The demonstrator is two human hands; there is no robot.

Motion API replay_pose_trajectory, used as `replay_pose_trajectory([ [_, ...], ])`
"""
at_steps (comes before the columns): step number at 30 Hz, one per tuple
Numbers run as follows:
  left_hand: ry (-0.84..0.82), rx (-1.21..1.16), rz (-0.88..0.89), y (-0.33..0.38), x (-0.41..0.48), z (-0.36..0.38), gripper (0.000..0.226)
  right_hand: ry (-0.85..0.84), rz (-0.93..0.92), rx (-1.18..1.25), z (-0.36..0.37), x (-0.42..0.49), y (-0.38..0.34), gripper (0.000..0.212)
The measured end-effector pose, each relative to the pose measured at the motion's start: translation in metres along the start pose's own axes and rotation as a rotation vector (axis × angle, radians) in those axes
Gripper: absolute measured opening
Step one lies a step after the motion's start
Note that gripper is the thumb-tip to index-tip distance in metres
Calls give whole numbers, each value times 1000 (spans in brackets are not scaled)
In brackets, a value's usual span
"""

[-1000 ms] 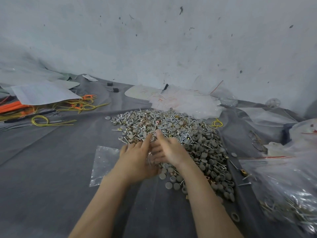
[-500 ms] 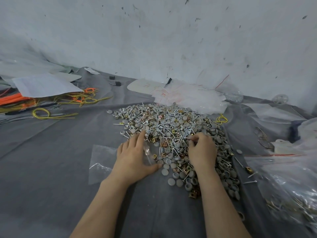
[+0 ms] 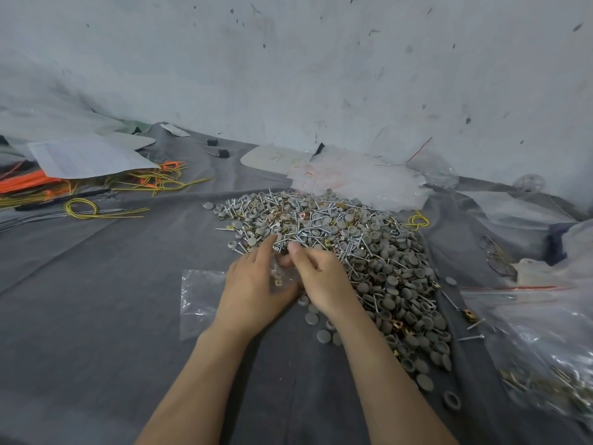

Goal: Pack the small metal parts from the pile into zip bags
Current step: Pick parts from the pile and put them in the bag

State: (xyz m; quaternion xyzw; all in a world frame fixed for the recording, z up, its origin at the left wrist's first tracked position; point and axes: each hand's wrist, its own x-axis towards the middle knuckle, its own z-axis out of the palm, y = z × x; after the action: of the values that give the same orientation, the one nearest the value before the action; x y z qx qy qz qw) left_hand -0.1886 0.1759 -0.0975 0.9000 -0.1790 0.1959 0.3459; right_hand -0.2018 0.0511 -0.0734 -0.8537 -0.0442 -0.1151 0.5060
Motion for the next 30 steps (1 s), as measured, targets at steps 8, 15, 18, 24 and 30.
replay_pose_trajectory([
  [8,-33,8,14,0,-2,0,93,-42,-121,17,6,-7,-3,16],
  [15,101,-101,-141,-5,2,-1,80,396,-40,-405,-20,0,10,22],
  [18,89,-75,-148,-7,2,2,83,322,238,-643,-33,0,21,35],
  [24,24,-24,-103,-6,1,7,89,278,286,-750,-26,0,25,15],
  [30,-9,-2,-68,-4,0,6,91,449,101,-478,-28,0,25,4],
])
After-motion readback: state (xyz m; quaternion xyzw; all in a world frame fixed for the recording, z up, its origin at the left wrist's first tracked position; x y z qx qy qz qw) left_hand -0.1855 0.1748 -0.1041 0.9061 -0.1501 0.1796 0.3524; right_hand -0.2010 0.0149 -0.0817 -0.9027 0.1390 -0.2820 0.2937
